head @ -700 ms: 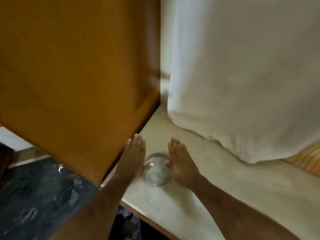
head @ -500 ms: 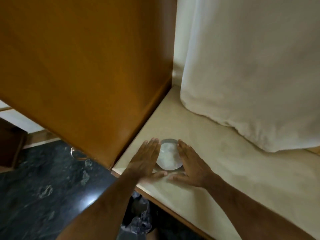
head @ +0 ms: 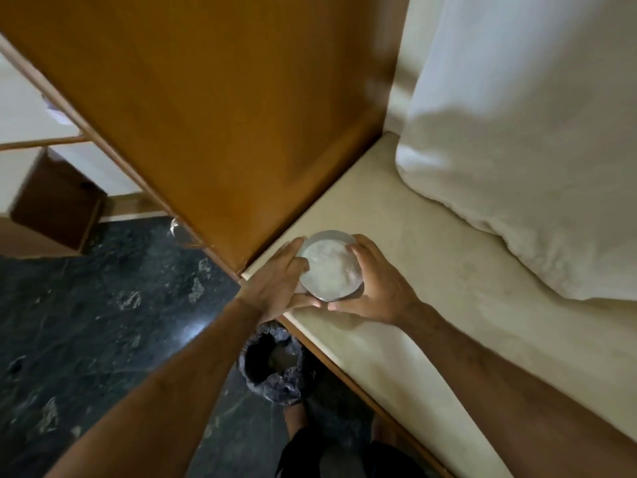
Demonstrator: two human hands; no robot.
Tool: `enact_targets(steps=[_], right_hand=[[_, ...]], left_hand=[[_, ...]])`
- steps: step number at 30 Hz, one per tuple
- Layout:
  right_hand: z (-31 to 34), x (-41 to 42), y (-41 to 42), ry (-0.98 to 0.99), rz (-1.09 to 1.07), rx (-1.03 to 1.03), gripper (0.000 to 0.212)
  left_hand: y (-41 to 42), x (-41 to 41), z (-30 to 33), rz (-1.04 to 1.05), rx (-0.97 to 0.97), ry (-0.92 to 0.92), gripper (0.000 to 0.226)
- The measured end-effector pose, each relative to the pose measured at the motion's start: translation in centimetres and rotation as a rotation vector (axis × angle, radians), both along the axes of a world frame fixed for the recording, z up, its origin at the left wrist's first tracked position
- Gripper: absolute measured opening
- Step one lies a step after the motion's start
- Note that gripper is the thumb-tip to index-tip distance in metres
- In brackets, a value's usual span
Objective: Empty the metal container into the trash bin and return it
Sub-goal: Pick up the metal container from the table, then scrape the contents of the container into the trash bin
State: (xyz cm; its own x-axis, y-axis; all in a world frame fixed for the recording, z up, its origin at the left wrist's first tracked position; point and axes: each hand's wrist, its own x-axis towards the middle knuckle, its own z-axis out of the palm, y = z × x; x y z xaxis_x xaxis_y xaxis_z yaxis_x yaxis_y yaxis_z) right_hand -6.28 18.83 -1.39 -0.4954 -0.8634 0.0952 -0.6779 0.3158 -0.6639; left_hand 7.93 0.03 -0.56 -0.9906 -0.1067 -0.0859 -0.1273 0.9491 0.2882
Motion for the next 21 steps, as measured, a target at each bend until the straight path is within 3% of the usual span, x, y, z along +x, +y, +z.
enact_targets(steps=[5, 10, 12, 16, 21], right_hand=[[1.3, 6.7, -3.5, 0.067, 0.176, 0.021, 0.106], [-2.7, 15.4, -6.0, 0.182, 0.269, 0.036, 0.095], [-6.4, 18.7, -6.3, 0.086, 0.277, 0.088, 0.085], [-17.0, 22.7, -6.0, -0.024, 0.274, 0.216, 0.036], [-31.6, 22.1, -4.7, -0.072, 0.233, 0.374, 0.034]], left_hand=[[-1.7, 9.3, -1.1, 0.077, 0.027, 0.093, 0.059], [-2.2, 19.9, -5.8, 0.287, 0.083, 0.07, 0.06], [-2.6, 23.6, -9.6, 0.313, 0.126, 0.03, 0.056], [-3.3, 27.5, -19.2, 0.317, 0.227, -0.151, 0.052], [-2.2, 25.3, -32.1, 0.275, 0.395, -0.282, 0.062]])
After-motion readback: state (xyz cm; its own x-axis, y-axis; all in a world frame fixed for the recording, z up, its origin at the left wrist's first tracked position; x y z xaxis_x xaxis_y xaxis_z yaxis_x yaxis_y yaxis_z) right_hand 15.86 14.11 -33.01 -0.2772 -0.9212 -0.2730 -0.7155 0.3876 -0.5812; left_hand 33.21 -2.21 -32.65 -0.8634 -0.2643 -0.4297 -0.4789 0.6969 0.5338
